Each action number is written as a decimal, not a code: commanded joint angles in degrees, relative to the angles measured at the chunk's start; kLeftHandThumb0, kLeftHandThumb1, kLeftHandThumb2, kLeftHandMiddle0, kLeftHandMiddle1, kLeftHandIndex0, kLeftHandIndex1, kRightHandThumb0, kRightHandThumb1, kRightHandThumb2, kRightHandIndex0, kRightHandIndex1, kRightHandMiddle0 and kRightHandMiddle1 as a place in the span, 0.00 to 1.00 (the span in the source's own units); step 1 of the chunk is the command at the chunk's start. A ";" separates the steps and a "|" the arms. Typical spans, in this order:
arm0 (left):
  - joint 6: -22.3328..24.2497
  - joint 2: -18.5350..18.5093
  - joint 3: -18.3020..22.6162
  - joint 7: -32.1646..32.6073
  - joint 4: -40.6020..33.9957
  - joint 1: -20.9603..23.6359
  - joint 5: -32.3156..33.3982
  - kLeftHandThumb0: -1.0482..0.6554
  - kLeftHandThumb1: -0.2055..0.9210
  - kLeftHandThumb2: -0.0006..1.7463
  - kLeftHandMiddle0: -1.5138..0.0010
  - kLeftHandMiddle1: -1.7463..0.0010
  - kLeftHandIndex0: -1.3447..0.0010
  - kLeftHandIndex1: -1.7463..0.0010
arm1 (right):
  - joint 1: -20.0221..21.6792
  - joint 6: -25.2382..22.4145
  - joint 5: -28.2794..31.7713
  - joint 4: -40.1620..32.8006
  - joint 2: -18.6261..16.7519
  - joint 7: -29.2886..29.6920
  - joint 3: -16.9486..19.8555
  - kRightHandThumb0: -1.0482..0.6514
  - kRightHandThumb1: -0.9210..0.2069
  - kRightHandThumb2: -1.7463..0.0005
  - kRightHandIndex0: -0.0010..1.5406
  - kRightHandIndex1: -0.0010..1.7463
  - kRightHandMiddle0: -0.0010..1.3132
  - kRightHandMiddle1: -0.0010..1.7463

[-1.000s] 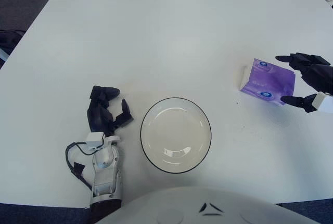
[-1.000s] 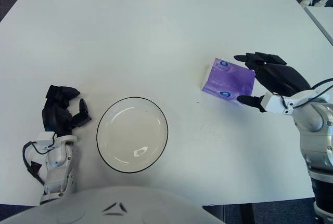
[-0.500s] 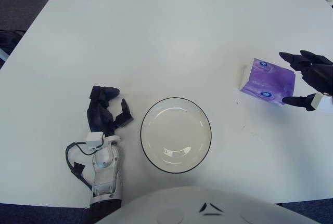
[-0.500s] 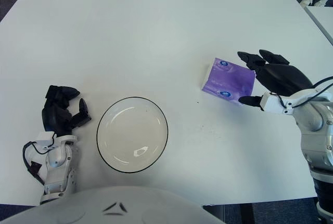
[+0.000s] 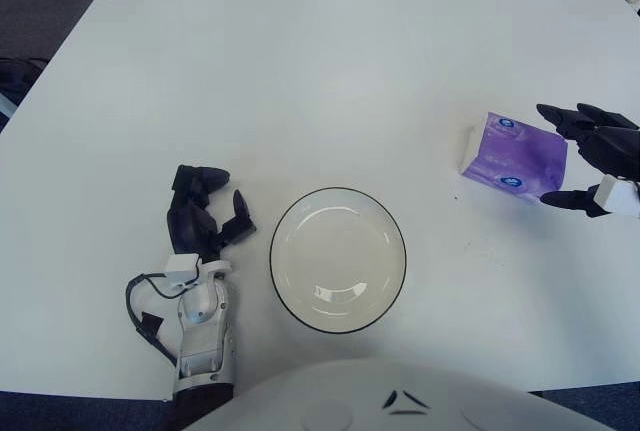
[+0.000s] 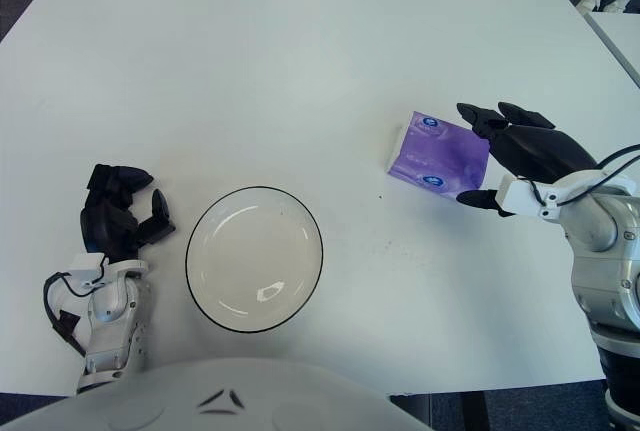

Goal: Put the tissue paper into the plate.

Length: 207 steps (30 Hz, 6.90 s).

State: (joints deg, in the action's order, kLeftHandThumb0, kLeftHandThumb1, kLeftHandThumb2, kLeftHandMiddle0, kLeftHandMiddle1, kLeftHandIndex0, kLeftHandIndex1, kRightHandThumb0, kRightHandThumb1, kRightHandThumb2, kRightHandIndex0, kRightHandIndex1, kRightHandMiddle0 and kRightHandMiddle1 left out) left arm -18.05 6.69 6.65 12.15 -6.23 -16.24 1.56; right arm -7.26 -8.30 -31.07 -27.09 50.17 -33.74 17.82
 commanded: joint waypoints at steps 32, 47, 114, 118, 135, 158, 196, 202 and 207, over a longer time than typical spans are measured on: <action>0.62 1.43 -0.30 0.83 1.85 -2.07 -0.32 0.61 0.41 0.80 0.56 0.03 0.67 0.00 | 4.31 2.06 1.52 4.43 0.05 -0.33 -7.96 0.13 0.54 0.52 0.00 0.00 0.00 0.00; 0.32 1.41 -0.15 1.53 1.74 -2.47 -0.36 0.61 0.42 0.79 0.56 0.04 0.68 0.00 | 17.00 -7.49 -0.23 7.89 -7.61 -4.23 -21.20 0.05 0.39 0.60 0.00 0.00 0.00 0.00; 0.31 1.20 0.40 1.38 1.55 -2.69 -0.34 0.61 0.41 0.80 0.56 0.03 0.67 0.00 | 22.64 14.12 2.90 38.45 -16.46 23.58 -26.11 0.63 0.72 0.12 0.50 0.96 0.37 0.98; -0.02 1.20 0.39 1.27 1.81 -2.57 -0.14 0.61 0.41 0.79 0.56 0.03 0.68 0.00 | 22.00 13.91 4.05 37.63 -17.49 24.73 -25.29 0.62 0.78 0.08 0.55 0.95 0.44 1.00; 0.28 1.22 0.45 2.02 2.20 -2.29 -0.92 0.61 0.41 0.79 0.56 0.04 0.67 0.00 | 19.32 20.17 8.14 36.80 -18.59 26.71 -23.00 0.62 0.85 0.03 0.60 0.94 0.49 1.00; -1.08 1.32 0.28 2.20 3.02 -2.23 -1.60 0.61 0.41 0.78 0.56 0.05 0.67 0.00 | 14.40 18.44 13.90 23.15 -20.16 24.52 -18.64 0.61 0.82 0.06 0.60 0.92 0.47 1.00; 1.45 0.37 0.66 3.08 5.52 0.39 -2.99 0.61 0.42 0.77 0.55 0.08 0.67 0.00 | 24.23 33.18 22.54 23.03 -34.96 31.48 -15.96 0.62 0.90 0.00 0.61 0.95 0.53 1.00; 1.20 0.11 0.83 2.57 6.18 0.99 -2.83 0.61 0.42 0.77 0.55 0.07 0.66 0.00 | 24.13 32.20 30.88 20.91 -37.15 25.74 -19.28 0.62 0.90 0.00 0.61 0.94 0.53 1.00; 1.06 -0.01 0.94 2.40 6.67 1.39 -2.73 0.61 0.41 0.78 0.56 0.06 0.66 0.00 | 23.88 30.36 35.24 20.28 -37.34 22.15 -19.18 0.62 0.90 0.00 0.62 0.94 0.53 1.00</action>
State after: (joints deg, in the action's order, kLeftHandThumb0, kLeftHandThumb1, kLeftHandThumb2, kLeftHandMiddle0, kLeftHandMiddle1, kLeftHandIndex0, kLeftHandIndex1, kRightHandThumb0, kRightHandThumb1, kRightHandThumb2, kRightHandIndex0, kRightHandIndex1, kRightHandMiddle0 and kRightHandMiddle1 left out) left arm -19.10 6.45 7.36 14.85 -2.43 -13.29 -1.33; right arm 17.51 23.02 1.71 -5.80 12.51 -10.46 -2.18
